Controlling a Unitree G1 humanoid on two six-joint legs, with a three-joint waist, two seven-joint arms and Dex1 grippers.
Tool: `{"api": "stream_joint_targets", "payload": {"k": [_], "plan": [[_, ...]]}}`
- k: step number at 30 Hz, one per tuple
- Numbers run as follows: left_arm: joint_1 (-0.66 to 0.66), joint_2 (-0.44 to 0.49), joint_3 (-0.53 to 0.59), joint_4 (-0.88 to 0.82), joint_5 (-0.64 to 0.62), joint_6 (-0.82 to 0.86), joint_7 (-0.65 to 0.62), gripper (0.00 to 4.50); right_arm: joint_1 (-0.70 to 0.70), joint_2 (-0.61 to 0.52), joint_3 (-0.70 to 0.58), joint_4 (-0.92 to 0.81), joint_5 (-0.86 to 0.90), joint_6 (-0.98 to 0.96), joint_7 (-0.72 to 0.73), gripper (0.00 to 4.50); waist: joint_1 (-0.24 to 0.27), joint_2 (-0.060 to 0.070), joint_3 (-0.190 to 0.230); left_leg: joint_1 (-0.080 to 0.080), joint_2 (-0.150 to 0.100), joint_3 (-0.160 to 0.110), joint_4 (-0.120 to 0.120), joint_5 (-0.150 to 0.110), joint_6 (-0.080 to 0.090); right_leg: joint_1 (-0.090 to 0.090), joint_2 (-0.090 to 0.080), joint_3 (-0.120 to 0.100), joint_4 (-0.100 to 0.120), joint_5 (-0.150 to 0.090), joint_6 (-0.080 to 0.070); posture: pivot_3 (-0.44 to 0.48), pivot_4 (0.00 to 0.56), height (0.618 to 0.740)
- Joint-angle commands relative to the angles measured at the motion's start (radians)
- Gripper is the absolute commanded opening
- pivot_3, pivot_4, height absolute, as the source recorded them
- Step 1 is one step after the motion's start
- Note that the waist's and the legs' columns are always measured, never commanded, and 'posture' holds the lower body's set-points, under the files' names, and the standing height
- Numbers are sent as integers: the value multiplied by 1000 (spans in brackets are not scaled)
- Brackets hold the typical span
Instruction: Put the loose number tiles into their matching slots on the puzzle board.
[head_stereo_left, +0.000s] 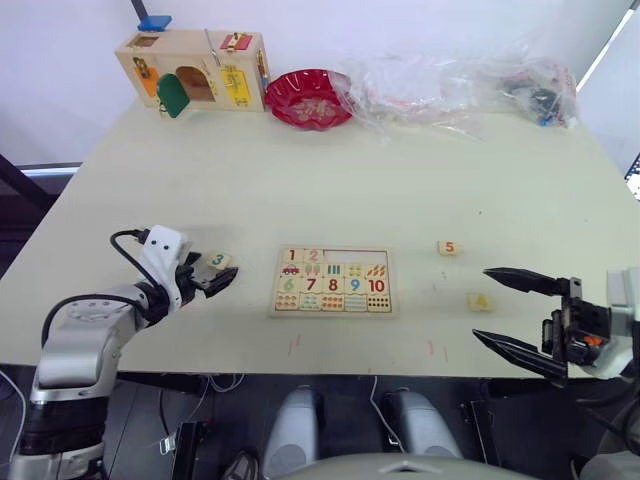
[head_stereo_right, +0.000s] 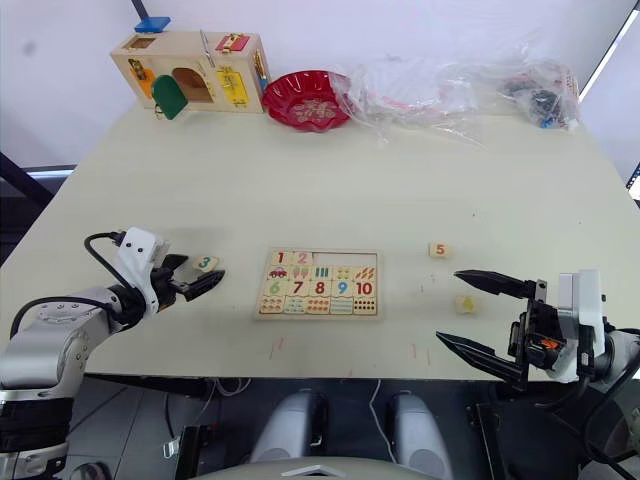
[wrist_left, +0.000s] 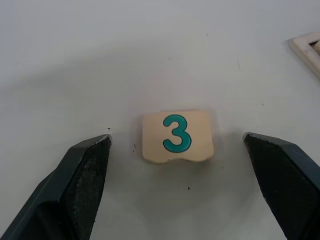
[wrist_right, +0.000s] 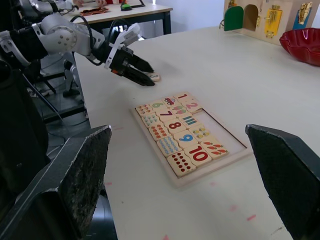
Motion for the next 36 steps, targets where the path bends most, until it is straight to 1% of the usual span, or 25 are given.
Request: {"api": "stream_joint_targets", "payload": {"k": [1, 4, 6, 7, 8, 9, 10, 18, 22, 24, 26, 28, 31, 36], "plan": [[-5, -12, 0, 5, 0, 22, 23, 4460, 3, -3, -25, -19, 13, -10, -4, 4500, 1, 0, 0, 0, 0, 0, 0, 0, 0, 0, 0, 0, 0, 0, 0, 0, 150, 740], [-6, -23, -5, -3, 5, 30, 40, 4460, 6, -1, -22, -20, 9, -12, -6, 4500, 1, 0, 0, 0, 0, 0, 0, 0, 0, 0, 0, 0, 0, 0, 0, 0, 150, 740], [1, -25, -9, -10, 7, 32, 42, 3963, 7, 1, -20, -21, 8, -12, -7, 4500, 1, 0, 0, 0, 0, 0, 0, 0, 0, 0, 0, 0, 0, 0, 0, 0, 150, 740], [4, -26, -10, -13, 5, 33, 42, 3899, 7, 1, -20, -22, 7, -13, -8, 4500, 1, 0, 0, 0, 0, 0, 0, 0, 0, 0, 0, 0, 0, 0, 0, 0, 150, 740], [9, -28, -12, -20, 5, 31, 42, 3173, 8, 1, -19, -22, 7, -13, -8, 4500, 1, 0, 0, 0, 0, 0, 0, 0, 0, 0, 0, 0, 0, 0, 0, 0, 150, 740], [12, -30, -13, -26, 3, 29, 45, 2704, 8, 1, -18, -22, 7, -12, -9, 4500, 1, 0, 0, 0, 0, 0, 0, 0, 0, 0, 0, 0, 0, 0, 0, 0, 150, 740], [18, -32, -13, -38, 2, 30, 48, 2524, 8, 1, -18, -21, 7, -12, -9, 4500, 1, 0, 0, 0, 0, 0, 0, 0, 0, 0, 0, 0, 0, 0, 0, 0, 150, 740], [44, -70, 19, -144, -27, 108, 107, 2524, 4, -3, -10, -15, 9, -8, -7, 4500, 1, 0, 0, 0, 0, 0, 0, 0, 0, 0, -1, 0, 0, 0, 0, 0, 150, 740], [66, -106, 48, -265, -56, 213, 168, 2524, -5, -10, -10, -10, 17, 0, -5, 4500, 1, 0, 0, 0, 0, 0, 0, 0, 0, 0, -1, 0, 0, 0, 0, 0, 150, 740], [84, -137, 54, -351, -62, 277, 220, 2524, -10, -16, -10, -5, 23, 7, -1, 4500, 1, 0, 0, 0, 0, -1, 0, 0, 0, 0, -1, 1, 0, 0, 0, 0, 150, 740], [88, -165, 65, -401, -66, 327, 259, 2524, -15, -21, -10, -5, 28, 13, -2, 4500, 1, 0, 0, 0, 0, -1, 0, 0, 0, 0, 0, 1, 0, 0, 0, 0, 150, 740], [84, -210, 86, -452, -84, 391, 299, 2524, -20, -28, -14, -3, 37, 23, 0, 4500, 2, 0, 0, 0, 0, -1, 0, 0, 0, 0, 0, 0, 0, 0, 0, 0, 150, 740], [115, -296, 106, -565, -95, 481, 371, 2524, -28, -49, -30, 5, 62, 45, 10, 4500, 1, 0, 0, -1, -1, -1, 1, 0, 0, 0, 0, 0, 0, 0, 0, 0, 150, 740], [130, -357, 127, -619, -78, 509, 423, 2524, -42, -79, -33, 11, 89, 74, 20, 4500, 1, -1, 0, 0, -2, -1, 1, 0, 0, 1, 1, 0, 0, 0, 0, 0, 150, 740]]}}
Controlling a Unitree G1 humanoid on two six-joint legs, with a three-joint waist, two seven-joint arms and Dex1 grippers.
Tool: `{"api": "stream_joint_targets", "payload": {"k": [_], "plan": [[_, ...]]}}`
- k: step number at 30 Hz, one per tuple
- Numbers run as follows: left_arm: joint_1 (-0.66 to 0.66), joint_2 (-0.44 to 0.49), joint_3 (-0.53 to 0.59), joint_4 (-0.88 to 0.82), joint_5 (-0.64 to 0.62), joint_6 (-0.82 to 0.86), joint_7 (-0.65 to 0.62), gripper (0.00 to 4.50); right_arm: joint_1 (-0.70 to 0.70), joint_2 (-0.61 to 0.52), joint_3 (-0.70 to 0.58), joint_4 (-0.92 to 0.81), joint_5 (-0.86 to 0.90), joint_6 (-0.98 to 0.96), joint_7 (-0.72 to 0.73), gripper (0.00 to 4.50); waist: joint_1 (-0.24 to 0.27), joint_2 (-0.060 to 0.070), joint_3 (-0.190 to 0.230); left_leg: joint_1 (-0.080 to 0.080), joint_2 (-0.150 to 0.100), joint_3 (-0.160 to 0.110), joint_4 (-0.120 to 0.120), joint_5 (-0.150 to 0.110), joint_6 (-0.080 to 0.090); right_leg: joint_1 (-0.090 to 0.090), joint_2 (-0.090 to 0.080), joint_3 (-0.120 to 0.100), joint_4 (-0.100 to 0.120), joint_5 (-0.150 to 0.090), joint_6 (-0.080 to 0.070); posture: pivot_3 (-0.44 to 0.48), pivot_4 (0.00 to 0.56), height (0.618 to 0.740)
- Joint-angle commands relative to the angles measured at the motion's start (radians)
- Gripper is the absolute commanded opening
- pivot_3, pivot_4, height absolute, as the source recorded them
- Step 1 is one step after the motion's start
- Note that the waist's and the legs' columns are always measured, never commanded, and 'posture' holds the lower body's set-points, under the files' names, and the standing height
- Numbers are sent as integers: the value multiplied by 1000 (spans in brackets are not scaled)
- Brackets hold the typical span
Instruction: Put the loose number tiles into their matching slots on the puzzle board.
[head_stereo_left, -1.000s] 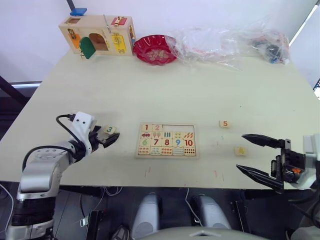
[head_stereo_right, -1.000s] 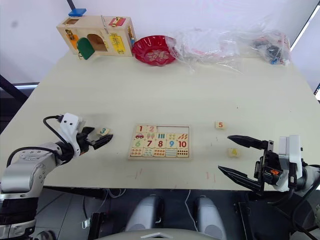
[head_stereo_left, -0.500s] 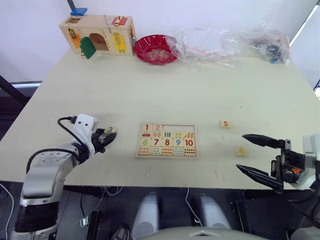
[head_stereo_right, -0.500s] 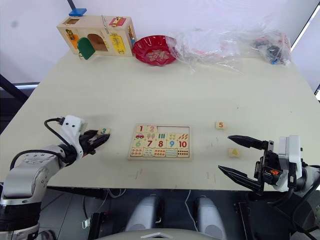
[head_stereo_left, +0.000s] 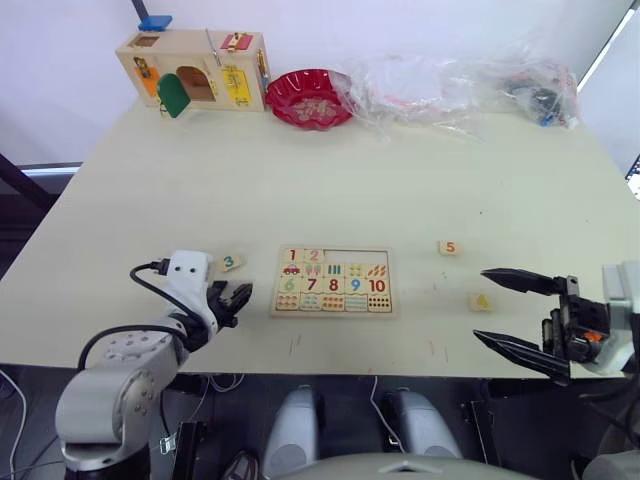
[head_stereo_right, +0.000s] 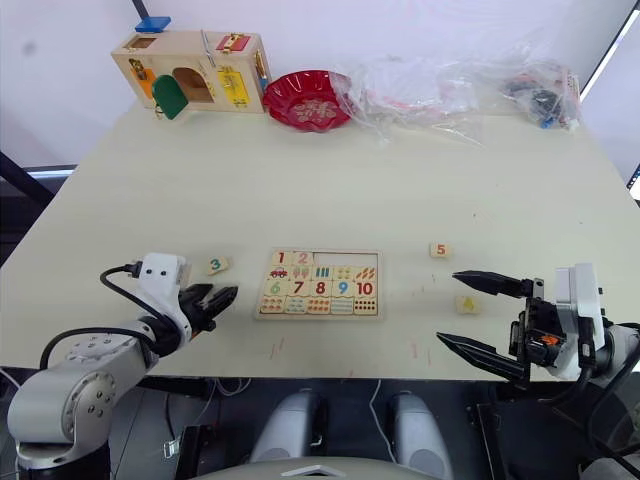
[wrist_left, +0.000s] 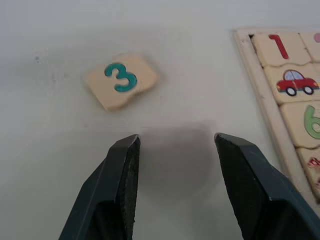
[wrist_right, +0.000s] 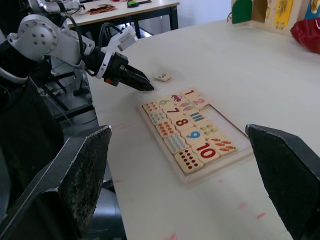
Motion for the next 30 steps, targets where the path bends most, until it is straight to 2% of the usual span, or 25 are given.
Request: {"api": "stream_joint_targets", "payload": {"k": [1, 3, 5, 6, 17, 22, 30], "plan": [[-2, -30, 49, -63, 1, 8, 38, 2753, -19, -26, -39, -8, 33, 12, 17, 4500, 0, 0, 0, 0, 0, 0, 0, 0, 0, 0, 0, 0, 0, 0, 0, 0, 150, 740], [-27, -79, 71, -79, -3, 16, 72, 3290, -28, -36, -40, 5, 33, 15, 24, 4500, 0, 0, 0, 0, 0, 0, 0, 0, 0, 0, 0, 0, 0, 0, 0, 0, 150, 740], [-59, -126, 77, -87, 3, 32, 114, 4180, -38, -43, -43, 9, 38, 22, 26, 4500, 1, 0, 0, 0, 0, 0, 0, 0, 0, 0, 0, 0, 0, 0, 0, 0, 150, 740], [-70, -139, 75, -89, 10, 38, 130, 4460, -40, -45, -46, 9, 40, 25, 27, 4500, 3, -1, 0, 0, 0, 0, 1, 0, 0, 1, 0, 0, 0, 0, 0, 0, 150, 740], [-225, -279, -36, -72, 171, 137, 373, 4460, -80, -79, -55, 24, 63, 71, 52, 4500, 1, -4, 0, 0, -1, -2, 1, 0, 0, 2, 1, -1, 0, 0, 0, 0, 150, 740], [-268, -340, -59, -42, 217, 140, 413, 4460, -96, -89, -57, 34, 66, 84, 61, 4500, 1, -4, -1, -1, -2, -2, 1, 0, 0, 2, 1, -1, -1, 0, 0, 0, 150, 740], [-298, -380, -70, 21, 285, 96, 437, 4460, -109, -94, -60, 40, 63, 96, 72, 4500, 1, -4, 0, -1, -2, -2, 1, 0, 0, 2, 1, -1, -1, 0, 0, 0, 150, 740]]}}
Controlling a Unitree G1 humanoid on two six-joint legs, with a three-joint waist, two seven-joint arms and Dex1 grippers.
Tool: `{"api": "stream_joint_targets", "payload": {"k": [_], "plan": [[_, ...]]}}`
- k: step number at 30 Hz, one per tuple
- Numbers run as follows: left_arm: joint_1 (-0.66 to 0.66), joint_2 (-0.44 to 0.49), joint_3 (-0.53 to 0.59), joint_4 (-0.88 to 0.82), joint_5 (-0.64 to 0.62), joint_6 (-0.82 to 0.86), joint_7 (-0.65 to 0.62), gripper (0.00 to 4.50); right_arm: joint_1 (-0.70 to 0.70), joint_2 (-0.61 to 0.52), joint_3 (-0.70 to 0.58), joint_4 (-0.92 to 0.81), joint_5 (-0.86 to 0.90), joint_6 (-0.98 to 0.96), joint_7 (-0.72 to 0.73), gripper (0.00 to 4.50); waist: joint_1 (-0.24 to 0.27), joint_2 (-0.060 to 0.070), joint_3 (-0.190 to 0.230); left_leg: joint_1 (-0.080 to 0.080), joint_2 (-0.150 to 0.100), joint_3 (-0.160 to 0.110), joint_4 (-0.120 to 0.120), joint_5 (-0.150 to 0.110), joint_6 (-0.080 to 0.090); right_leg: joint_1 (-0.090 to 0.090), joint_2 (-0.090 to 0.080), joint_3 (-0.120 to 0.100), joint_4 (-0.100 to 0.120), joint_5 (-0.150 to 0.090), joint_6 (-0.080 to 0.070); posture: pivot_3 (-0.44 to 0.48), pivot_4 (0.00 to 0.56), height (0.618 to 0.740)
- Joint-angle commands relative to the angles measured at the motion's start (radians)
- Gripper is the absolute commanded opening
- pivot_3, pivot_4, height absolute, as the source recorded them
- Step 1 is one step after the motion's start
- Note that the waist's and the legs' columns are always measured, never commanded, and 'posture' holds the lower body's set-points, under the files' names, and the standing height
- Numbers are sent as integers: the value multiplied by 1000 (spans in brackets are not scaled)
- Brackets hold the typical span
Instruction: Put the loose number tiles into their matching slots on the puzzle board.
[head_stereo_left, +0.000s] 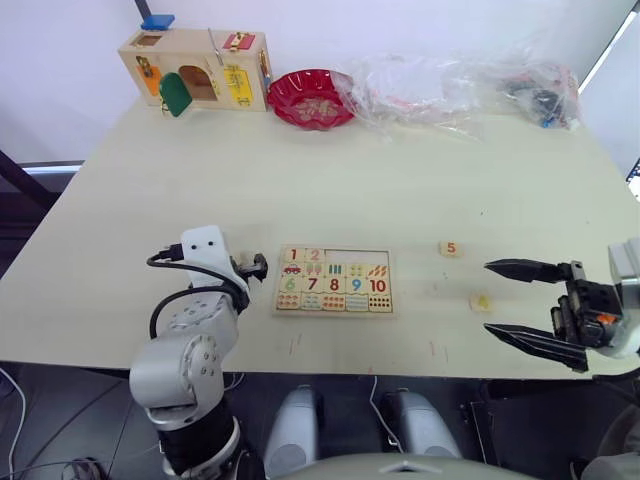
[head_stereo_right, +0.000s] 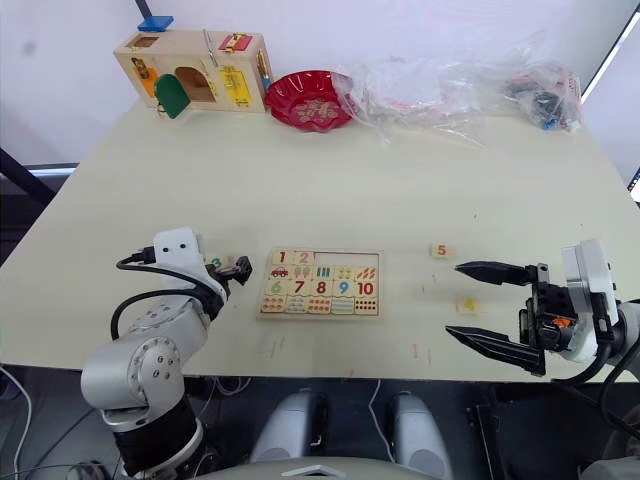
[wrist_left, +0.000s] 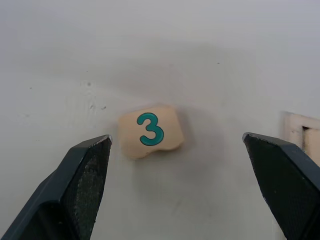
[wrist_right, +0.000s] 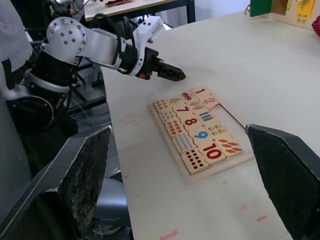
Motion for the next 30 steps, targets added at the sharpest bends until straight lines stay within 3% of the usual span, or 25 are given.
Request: {"api": "stream_joint_targets", "payload": {"k": [1, 13, 17, 20, 25, 30], "plan": [[-14, -11, -5, 8, 30, -38, 7, 4460, -9, -13, -33, -8, 16, 3, 9, 4500, 0, 0, 0, 0, 0, 0, 0, 0, 0, 0, 0, 0, 0, 0, 0, 0, 150, 740], [-12, -59, 14, 70, 74, -104, 10, 4460, 8, -7, -53, -21, 13, 8, 7, 4500, 0, 0, 0, 0, 0, 0, 0, 0, 0, 0, 0, 0, 0, 0, 0, 0, 150, 740], [-10, -60, 12, 78, 79, -115, 1, 3258, 16, -6, -58, -22, 11, 5, 7, 4500, 0, 0, 0, 0, 0, 0, 0, 0, 0, 0, 0, 0, 0, 0, 0, 0, 150, 740], [-10, -58, 10, 79, 81, -116, -4, 1657, 19, -5, -60, -22, 11, 3, 5, 4500, 1, 0, 0, 0, 0, 0, 0, 0, 0, 0, 0, 0, 0, 0, 0, 0, 150, 740], [28, -8, -9, 36, 65, -86, -55, 1520, 28, -1, -61, -23, 8, -2, 4, 4500, 0, 0, 0, 0, 0, 0, 0, 0, 0, 0, 0, 0, 0, 0, 0, 0, 150, 740], [139, 92, -26, -86, -17, -16, -203, 1520, 35, 0, -63, -23, 6, -4, 9, 4500, -2, 0, 0, 0, 0, 0, 0, 0, 0, 0, 0, 0, 0, 0, 0, 0, 150, 740]]}}
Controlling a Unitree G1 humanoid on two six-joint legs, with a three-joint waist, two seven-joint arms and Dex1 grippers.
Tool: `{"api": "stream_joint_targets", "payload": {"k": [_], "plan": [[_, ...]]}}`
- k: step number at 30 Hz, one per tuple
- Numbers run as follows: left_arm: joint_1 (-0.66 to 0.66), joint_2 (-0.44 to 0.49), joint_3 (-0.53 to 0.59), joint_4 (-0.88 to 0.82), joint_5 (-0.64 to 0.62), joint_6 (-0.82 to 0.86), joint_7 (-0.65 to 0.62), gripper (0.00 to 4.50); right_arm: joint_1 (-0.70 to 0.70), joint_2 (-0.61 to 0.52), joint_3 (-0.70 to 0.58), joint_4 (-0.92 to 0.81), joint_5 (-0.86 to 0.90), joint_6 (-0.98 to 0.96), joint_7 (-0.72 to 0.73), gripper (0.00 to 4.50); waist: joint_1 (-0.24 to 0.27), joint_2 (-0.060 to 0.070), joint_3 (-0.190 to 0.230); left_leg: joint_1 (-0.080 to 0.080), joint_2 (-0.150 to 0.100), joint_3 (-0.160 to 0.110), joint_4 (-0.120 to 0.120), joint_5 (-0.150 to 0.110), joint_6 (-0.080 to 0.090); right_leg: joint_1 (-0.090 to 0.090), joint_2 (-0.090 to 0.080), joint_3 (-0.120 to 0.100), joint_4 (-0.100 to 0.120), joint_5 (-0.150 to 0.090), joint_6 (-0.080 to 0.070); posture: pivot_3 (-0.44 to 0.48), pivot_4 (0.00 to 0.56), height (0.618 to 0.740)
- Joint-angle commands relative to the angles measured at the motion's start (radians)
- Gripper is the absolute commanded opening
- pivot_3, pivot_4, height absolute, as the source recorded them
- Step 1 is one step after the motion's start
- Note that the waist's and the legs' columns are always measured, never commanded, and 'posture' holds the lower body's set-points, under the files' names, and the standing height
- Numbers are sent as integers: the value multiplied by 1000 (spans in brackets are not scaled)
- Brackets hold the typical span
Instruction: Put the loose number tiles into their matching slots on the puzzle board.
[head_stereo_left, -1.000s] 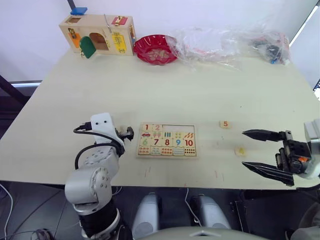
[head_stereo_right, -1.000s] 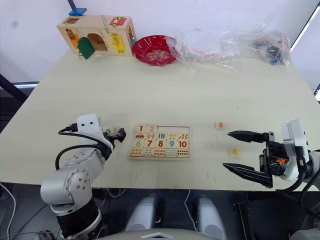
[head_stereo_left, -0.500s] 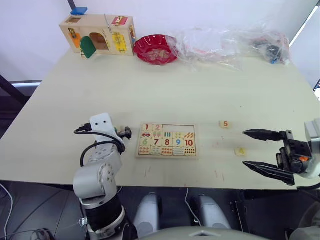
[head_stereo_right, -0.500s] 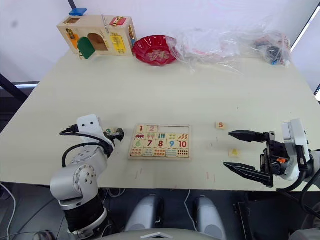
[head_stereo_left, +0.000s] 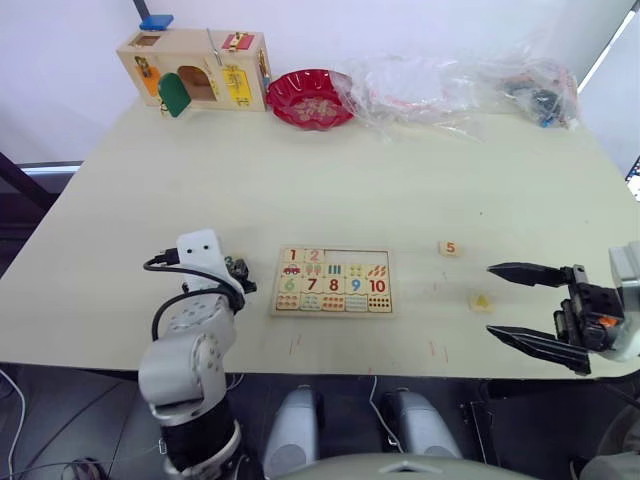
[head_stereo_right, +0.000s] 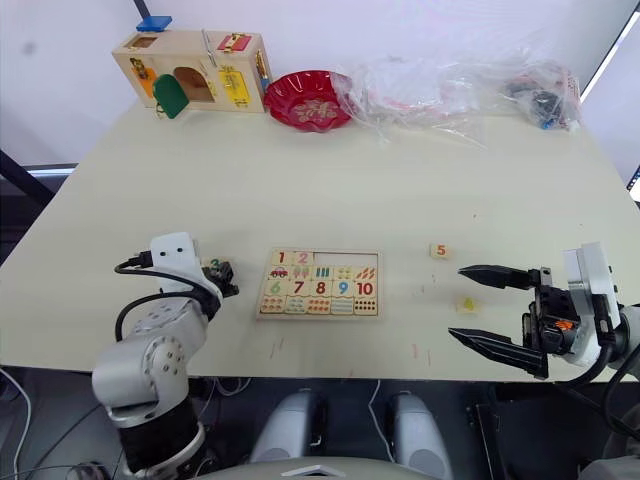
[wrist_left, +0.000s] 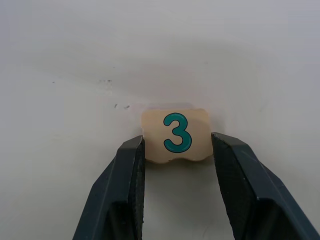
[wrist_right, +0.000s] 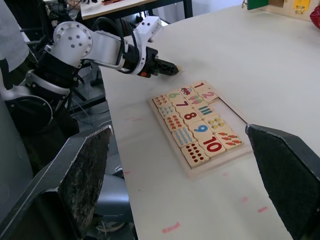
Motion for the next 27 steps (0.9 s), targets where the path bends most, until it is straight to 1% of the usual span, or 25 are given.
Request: {"api": "stream_joint_targets", "payload": {"k": [1, 7, 10, 12, 16, 23, 26, 27], "plan": [[75, 68, -16, -118, -71, 71, -111, 1520, 1, -1, -39, -21, 7, -16, 11, 4500, 0, 0, 0, 0, 0, 0, 0, 0, 0, 0, 0, 0, 0, 0, 0, 0, 150, 740], [133, 142, 3, -207, -130, 128, -210, 1520, 3, 1, -34, -18, 3, -17, 16, 4500, 3, 0, 0, 0, 0, 0, 0, 0, 0, 0, -1, 0, 0, -1, 2, 0, 150, 740], [149, 179, 21, -216, -142, 147, -244, 1520, 6, 5, -29, -19, 1, -17, 19, 4500, 2, 0, 0, 0, 0, 0, 0, 0, 0, 0, 0, 0, -1, -1, 1, 0, 150, 740], [160, 194, 13, -209, -141, 149, -248, 1520, 5, 10, -20, -20, -4, -20, 19, 4500, 1, 0, 0, 0, 1, 0, 0, 0, 0, 0, 0, 0, -1, -1, 1, 0, 150, 740], [169, 179, 14, -223, -136, 162, -234, 1520, 4, 15, -16, -24, -9, -21, 18, 4500, 1, 0, 0, 0, 1, -1, 0, 0, 0, 0, 0, 0, -1, -1, 2, 0, 150, 740], [180, 181, 19, -241, -124, 200, -220, 1520, 4, 19, -14, -27, -13, -21, 18, 4500, 1, 0, 0, 0, 1, -1, 0, 0, 0, 0, 0, 0, -1, -1, 2, 0, 150, 740], [178, 156, 40, -245, -129, 213, -227, 1520, 1, 23, -8, -27, -16, -21, 16, 4500, 1, 0, 0, 0, 1, -1, 0, 0, 0, 0, 0, 0, -1, -1, 2, 0, 150, 740], [172, 145, 55, -248, -134, 220, -234, 2020, -1, 25, -6, -27, -16, -21, 16, 4500, 1, 0, 0, 0, 1, -1, 0, 0, 0, 0, 0, 0, -1, -1, 2, 0, 150, 740]]}}
